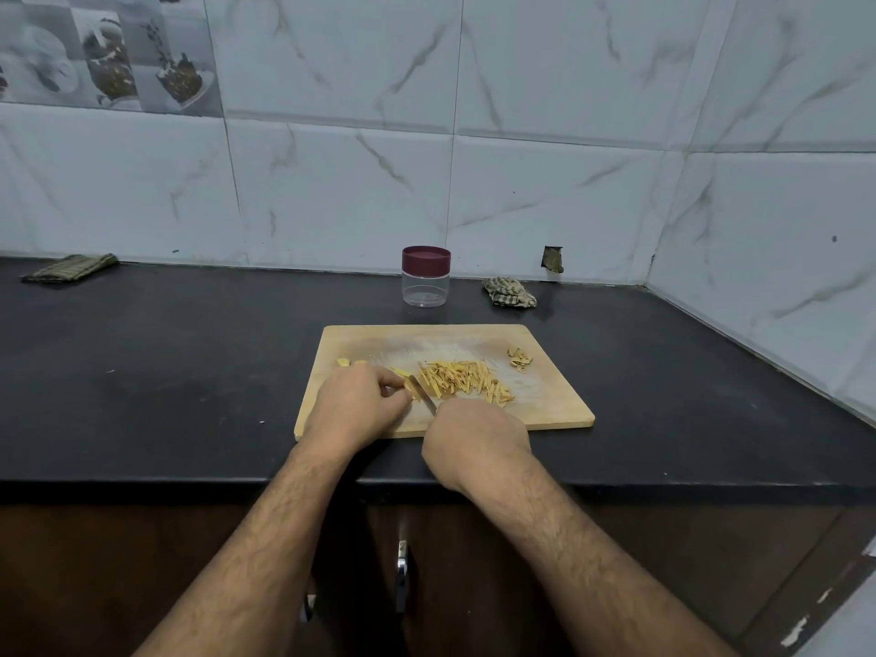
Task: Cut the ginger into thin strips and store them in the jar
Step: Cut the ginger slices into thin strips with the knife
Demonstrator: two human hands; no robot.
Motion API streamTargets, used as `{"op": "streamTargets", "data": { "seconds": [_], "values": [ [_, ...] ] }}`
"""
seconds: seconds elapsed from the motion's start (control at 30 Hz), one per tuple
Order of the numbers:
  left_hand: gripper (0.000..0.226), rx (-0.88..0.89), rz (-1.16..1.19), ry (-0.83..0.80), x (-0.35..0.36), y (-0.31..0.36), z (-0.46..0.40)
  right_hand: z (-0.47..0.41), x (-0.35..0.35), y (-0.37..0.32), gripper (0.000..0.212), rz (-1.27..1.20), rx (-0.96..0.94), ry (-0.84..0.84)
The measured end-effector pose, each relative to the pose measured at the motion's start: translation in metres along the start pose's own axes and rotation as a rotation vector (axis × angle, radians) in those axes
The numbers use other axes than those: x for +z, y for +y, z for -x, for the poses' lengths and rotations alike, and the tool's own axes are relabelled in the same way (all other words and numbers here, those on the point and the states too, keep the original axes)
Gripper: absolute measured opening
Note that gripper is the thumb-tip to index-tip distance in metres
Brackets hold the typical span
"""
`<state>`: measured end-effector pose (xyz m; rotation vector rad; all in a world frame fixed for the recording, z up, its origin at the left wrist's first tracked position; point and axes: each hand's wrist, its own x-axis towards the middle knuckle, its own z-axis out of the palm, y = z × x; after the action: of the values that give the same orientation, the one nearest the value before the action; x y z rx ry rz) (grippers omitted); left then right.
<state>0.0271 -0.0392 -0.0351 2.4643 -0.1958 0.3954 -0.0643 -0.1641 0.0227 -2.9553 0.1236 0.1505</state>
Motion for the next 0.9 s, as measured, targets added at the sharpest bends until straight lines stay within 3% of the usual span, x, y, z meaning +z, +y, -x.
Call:
{"op": "streamTargets", "data": {
  "seconds": [0.9],
  "values": [
    [0.020, 0.028, -0.074, 0.018, 0.000, 0.005, 0.001, -0.007, -0.001, -0.015, 0.028, 0.055, -0.043, -0.025]
  ]
}}
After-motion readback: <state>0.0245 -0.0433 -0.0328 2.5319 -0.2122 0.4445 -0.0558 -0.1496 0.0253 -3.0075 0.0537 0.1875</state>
